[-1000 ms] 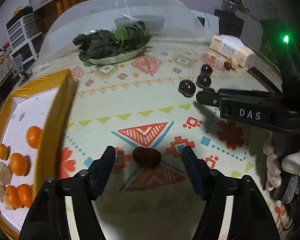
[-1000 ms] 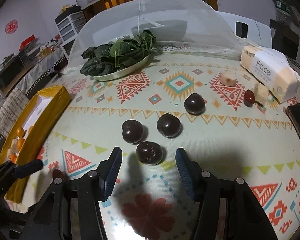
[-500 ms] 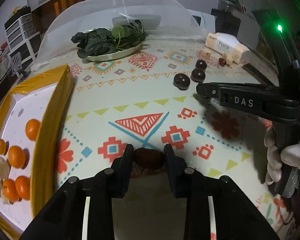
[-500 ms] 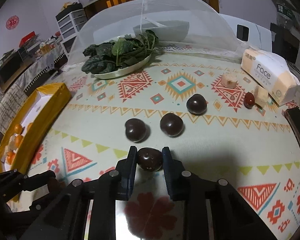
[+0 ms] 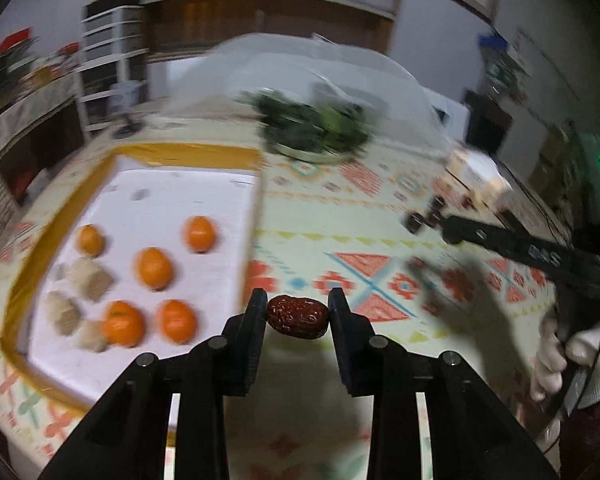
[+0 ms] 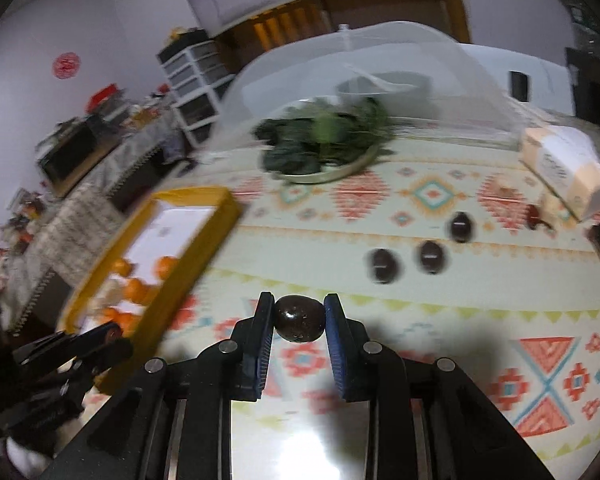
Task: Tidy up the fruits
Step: 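Carry the red date and dark fruit to the white tray and release both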
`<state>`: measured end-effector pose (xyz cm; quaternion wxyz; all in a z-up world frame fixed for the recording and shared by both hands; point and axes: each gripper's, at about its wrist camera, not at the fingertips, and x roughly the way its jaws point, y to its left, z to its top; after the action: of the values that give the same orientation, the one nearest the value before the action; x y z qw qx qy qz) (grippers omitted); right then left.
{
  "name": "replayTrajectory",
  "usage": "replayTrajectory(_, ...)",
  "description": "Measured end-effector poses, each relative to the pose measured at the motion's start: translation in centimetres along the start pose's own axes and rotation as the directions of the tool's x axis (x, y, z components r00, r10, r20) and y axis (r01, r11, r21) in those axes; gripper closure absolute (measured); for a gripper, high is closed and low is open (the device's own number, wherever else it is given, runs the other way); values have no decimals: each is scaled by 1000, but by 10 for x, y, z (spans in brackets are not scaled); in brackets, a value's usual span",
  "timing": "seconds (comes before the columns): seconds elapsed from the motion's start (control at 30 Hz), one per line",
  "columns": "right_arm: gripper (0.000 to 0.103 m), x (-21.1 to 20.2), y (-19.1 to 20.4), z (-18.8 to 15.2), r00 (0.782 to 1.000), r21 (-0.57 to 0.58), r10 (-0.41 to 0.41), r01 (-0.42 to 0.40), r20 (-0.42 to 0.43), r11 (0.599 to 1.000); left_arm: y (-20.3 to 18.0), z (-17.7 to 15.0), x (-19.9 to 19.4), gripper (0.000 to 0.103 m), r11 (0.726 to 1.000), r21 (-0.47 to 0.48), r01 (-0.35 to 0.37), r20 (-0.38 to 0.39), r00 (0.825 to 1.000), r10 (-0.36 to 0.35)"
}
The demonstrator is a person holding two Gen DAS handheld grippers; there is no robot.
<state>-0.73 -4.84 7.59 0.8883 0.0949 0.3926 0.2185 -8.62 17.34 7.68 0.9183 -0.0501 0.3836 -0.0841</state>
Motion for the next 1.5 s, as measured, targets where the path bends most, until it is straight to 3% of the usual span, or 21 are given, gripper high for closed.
replayTrajectory(0.17, 76, 13, 41, 3, 992, -9, 122, -122, -33, 992, 56, -3, -21, 72, 991, -102, -91, 43, 994, 96)
replayTrajectory(0.27, 76, 31, 64, 4, 974, 17, 214, -213, -74, 977, 80, -8, -21, 72, 983, -147, -108, 39, 993, 114)
replayTrajectory(0.37, 76, 49, 83, 6, 961, 26, 257, -255, -105, 966, 102, -11, -18, 72, 975, -183, -122, 29, 991, 130)
replayTrajectory(0.57, 76, 88, 127, 16, 956, -30, 252, -259, -151, 965, 128, -14, -8, 72, 966, -210, -150, 4, 988, 155)
replayTrajectory(0.9, 76, 170, 171, 34, 962, -128, 151, -183, -228, 975, 133, -13, 5, 71, 971, -202, -129, -24, 992, 127)
replayTrajectory(1.0, 74, 186, 174, 36, 956, -125, 145, -181, -253, 976, 133, -13, 6, 57, 972, -203, -119, -29, 993, 116)
replayTrajectory(1.2, 74, 192, 171, 36, 954, -103, 154, -186, -258, 977, 136, -11, 1, 45, 966, -222, -132, -20, 991, 131)
replayTrajectory(1.37, 73, 180, 170, 42, 958, -94, 174, -200, -229, 975, 136, -10, -5, 40, 961, -243, -131, -11, 991, 132)
replayTrajectory(1.5, 60, 165, 169, 43, 963, -93, 185, -206, -195, 974, 130, -10, -12, 31, 961, -245, -132, -4, 991, 135)
